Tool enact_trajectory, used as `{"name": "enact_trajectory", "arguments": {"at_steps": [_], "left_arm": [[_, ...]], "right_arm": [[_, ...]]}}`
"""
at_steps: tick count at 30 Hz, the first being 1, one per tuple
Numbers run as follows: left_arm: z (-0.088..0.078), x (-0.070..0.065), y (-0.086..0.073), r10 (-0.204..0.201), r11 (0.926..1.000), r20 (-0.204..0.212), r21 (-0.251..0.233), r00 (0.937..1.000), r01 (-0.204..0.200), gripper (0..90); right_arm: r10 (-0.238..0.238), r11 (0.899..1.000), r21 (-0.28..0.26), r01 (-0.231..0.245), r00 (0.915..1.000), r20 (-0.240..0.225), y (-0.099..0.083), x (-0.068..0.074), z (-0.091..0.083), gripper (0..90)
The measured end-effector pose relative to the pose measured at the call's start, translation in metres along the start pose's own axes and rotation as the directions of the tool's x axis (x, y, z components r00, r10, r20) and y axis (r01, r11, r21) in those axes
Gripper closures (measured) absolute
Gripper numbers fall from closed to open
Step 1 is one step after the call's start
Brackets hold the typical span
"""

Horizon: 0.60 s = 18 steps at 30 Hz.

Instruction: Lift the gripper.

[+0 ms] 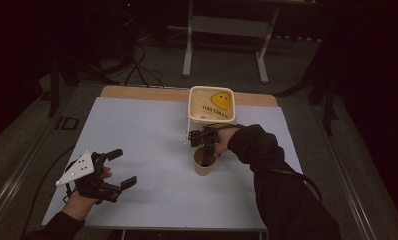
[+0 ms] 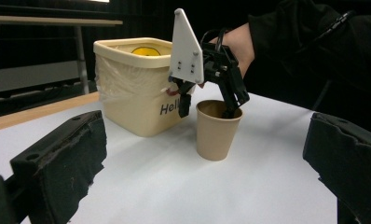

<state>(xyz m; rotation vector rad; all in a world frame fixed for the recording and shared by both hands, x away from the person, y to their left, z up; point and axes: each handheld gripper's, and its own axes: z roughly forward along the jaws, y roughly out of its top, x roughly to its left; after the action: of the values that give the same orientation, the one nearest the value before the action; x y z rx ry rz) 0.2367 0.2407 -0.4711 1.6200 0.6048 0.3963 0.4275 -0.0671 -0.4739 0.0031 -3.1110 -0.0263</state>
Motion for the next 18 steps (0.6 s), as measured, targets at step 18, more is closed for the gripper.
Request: {"name": "enact_trajectory", "arguments": {"at_steps": [18], "left_arm": [[0.004, -0.003, -0.002, 0.018, 0.9995, 0.022, 0.025, 0.9996, -0.019, 0.7]], "right_arm": [[0.006, 1.0, 0.007, -0.006, 1.0, 0.005, 0.001, 0.003, -0.01, 10.9]]}}
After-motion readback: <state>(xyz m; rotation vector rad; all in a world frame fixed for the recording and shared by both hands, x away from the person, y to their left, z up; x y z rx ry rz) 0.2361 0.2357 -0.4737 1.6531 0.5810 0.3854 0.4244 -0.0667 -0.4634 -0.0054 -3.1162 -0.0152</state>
